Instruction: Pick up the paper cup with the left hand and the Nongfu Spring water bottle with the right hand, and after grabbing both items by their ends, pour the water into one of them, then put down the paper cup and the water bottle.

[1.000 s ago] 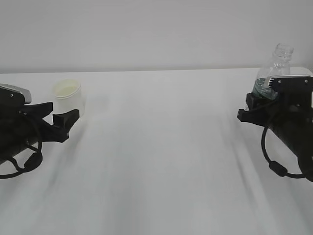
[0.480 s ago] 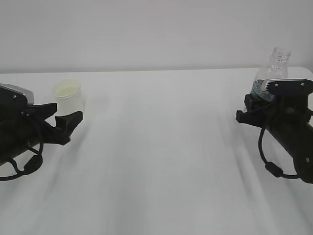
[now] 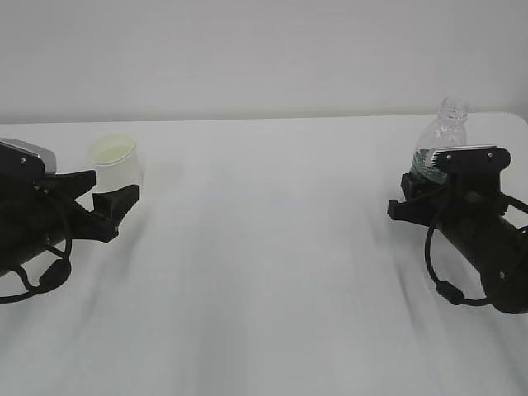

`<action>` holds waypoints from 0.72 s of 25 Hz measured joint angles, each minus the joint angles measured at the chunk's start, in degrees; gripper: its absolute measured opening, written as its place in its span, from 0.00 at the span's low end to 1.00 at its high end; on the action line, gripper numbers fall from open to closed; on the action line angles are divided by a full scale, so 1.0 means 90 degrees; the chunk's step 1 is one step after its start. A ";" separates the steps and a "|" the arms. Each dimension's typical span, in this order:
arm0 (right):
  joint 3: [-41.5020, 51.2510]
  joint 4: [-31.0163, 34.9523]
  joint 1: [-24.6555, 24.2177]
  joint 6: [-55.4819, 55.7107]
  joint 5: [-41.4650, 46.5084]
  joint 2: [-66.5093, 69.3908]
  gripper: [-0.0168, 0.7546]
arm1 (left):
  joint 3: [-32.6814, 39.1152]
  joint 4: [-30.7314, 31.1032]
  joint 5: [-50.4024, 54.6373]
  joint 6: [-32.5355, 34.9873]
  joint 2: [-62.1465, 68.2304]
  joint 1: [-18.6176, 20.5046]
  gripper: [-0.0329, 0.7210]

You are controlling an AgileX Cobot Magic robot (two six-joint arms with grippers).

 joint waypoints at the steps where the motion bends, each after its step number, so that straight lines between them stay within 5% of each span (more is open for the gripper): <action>1: -0.0044 -0.0013 0.0000 0.0000 0.0000 0.0064 0.48 | 0.0000 0.0000 0.0000 0.0000 -0.0004 0.0000 0.82; 12: -0.0168 -0.0279 0.0000 -0.0184 -0.0051 0.0405 0.49 | 0.0010 0.0000 0.0000 0.0000 -0.0014 0.0000 0.82; 18: -0.0181 -0.0390 0.0000 -0.0227 -0.0077 0.0442 0.63 | 0.0010 0.0000 0.0000 0.0000 -0.0014 0.0000 0.82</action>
